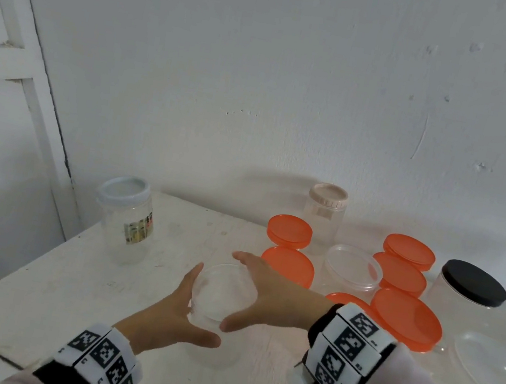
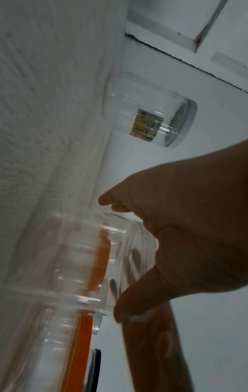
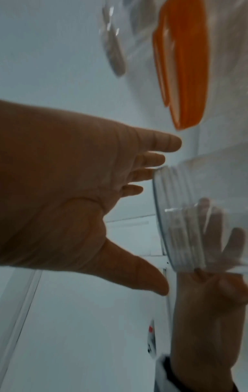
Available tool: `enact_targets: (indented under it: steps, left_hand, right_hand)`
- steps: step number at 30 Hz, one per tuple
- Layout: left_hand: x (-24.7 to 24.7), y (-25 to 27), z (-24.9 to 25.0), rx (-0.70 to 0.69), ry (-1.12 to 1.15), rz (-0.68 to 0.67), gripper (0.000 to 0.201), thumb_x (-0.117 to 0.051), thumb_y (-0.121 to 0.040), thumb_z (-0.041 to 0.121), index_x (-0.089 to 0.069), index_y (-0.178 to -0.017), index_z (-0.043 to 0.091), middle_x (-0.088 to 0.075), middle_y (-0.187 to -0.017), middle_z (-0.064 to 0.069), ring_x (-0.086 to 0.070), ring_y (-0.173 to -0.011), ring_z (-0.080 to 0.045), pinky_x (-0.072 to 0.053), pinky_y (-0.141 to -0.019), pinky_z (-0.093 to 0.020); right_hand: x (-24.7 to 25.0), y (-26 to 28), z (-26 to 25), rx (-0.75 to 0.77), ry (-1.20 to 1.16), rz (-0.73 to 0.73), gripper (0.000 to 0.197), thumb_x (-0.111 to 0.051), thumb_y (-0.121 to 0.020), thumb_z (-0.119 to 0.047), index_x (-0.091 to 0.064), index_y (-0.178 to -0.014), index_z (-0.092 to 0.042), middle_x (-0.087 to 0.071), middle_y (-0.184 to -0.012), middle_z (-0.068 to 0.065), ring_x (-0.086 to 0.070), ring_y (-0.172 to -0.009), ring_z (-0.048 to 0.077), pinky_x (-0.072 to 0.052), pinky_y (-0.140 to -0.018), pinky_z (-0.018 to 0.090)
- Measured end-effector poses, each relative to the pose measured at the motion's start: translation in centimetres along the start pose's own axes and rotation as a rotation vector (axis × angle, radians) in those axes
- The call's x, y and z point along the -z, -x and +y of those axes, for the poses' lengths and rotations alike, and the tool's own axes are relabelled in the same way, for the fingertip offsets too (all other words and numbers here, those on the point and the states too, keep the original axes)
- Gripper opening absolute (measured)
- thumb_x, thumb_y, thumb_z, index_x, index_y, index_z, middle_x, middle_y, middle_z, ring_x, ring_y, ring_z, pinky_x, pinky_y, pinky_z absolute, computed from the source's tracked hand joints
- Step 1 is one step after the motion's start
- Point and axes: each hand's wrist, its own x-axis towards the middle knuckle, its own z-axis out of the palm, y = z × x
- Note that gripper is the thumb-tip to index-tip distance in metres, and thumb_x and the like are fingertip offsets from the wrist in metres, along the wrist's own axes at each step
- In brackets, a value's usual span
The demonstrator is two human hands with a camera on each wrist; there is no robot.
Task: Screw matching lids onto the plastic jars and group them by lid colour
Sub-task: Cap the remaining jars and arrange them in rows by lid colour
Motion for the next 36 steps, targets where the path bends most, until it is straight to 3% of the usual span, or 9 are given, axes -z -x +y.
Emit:
enact_targets:
  steps: [3,8,12,18,22,27,32,34,36]
  left_hand:
    - [-0.7,-0.7,-0.2,-0.096,0.025,-0.016,0.090,-0.087,-0.064,0.017,-0.030,-0.126,0.049,-0.047,-0.122,0.039,-0.045,-0.114,0.016,-0.044,-0.082,-0.004]
    - [-1.1,-1.3,-0.9,-0.081,0.068,0.043,0.089,-0.090,-0.059,0.030,-0.033,-0.124,0.053,-0.047,-0.127,0.032,-0.045,-0.116,0.011,-0.041,-0.081,-0.005]
    - [-1.2,-1.5,-1.1,-0.055,0.034,0.056,0.091,-0.090,-0.060,0.035,-0.028,-0.126,0.052,-0.042,-0.132,0.026,-0.044,-0.122,0.000,-0.041,-0.093,-0.015]
    - [-1.4,-1.3,-0.9,-0.063,0.031,0.061,0.101,-0.088,-0.057,0.041,-0.024,-0.135,0.044,-0.038,-0.134,0.025,-0.039,-0.123,0.001,-0.037,-0.095,-0.014]
    - [-1.5,-1.3,-1.2,-0.070,0.076,0.056,0.100,-0.088,-0.057,0.040,-0.026,-0.135,0.043,-0.041,-0.135,0.023,-0.043,-0.123,-0.001,-0.040,-0.092,-0.014]
    - [-1.6,-1.3,-1.5,-0.077,0.105,0.060,0.105,-0.091,-0.055,0.039,-0.029,-0.141,0.039,-0.048,-0.137,0.015,-0.048,-0.125,-0.009,-0.046,-0.102,-0.035]
    - [-1.7,-1.3,-1.3,-0.063,0.095,0.075,0.105,-0.090,-0.061,0.031,-0.026,-0.143,0.034,-0.042,-0.142,0.013,-0.041,-0.130,-0.009,-0.039,-0.106,-0.031]
    - [-1.7,-1.2,-1.1,-0.065,0.084,0.073,0.104,-0.088,-0.064,0.028,-0.023,-0.145,0.034,-0.039,-0.144,0.014,-0.038,-0.133,-0.008,-0.035,-0.109,-0.029]
    - [-1.7,-1.1,-1.0,-0.084,0.100,0.049,0.100,-0.088,-0.064,0.030,-0.025,-0.140,0.043,-0.041,-0.140,0.021,-0.041,-0.128,0.002,-0.038,-0.103,-0.019]
  right_hand:
    - [-0.2,-1.2,-1.9,0.013,0.297,-0.046,0.104,-0.076,-0.072,-0.054,-0.014,-0.151,-0.029,-0.027,-0.147,-0.004,-0.031,-0.131,0.021,-0.036,-0.105,0.039]
    - [0.2,-2.9,-3.4,-0.063,0.491,-0.097,0.097,-0.076,-0.070,-0.056,-0.023,-0.147,-0.030,-0.039,-0.135,0.000,-0.040,-0.121,0.027,-0.043,-0.095,0.044]
    - [0.7,-3.7,-3.9,-0.091,0.523,-0.144,0.096,-0.079,-0.067,-0.051,-0.026,-0.146,-0.035,-0.037,-0.122,-0.001,-0.041,-0.104,0.023,-0.043,-0.078,0.038]
    - [1.0,-4.0,-3.7,-0.069,0.582,-0.200,0.099,-0.081,-0.065,-0.046,-0.023,-0.144,-0.043,-0.033,-0.119,-0.004,-0.036,-0.102,0.020,-0.048,-0.087,0.046]
    - [0.8,-3.9,-3.3,-0.069,0.528,-0.153,0.090,-0.076,-0.065,-0.060,-0.030,-0.140,-0.039,-0.035,-0.112,-0.007,-0.043,-0.101,0.021,-0.044,-0.076,0.036]
    - [-0.1,-3.7,-2.9,-0.145,0.493,-0.055,0.097,-0.064,-0.065,-0.078,-0.033,-0.141,-0.026,-0.040,-0.129,0.004,-0.049,-0.114,0.028,-0.040,-0.077,0.036]
    - [0.5,-3.7,-3.6,-0.141,0.546,-0.191,0.104,-0.076,-0.066,-0.060,-0.014,-0.147,-0.041,-0.031,-0.137,0.002,-0.036,-0.125,0.029,-0.043,-0.090,0.045]
    - [0.9,-3.7,-3.8,-0.102,0.548,-0.224,0.101,-0.079,-0.068,-0.051,-0.017,-0.147,-0.044,-0.033,-0.133,0.000,-0.037,-0.119,0.026,-0.043,-0.092,0.045]
    - [1.0,-3.7,-3.8,-0.093,0.526,-0.196,0.093,-0.076,-0.068,-0.057,-0.025,-0.144,-0.042,-0.038,-0.123,-0.002,-0.040,-0.110,0.023,-0.044,-0.086,0.041]
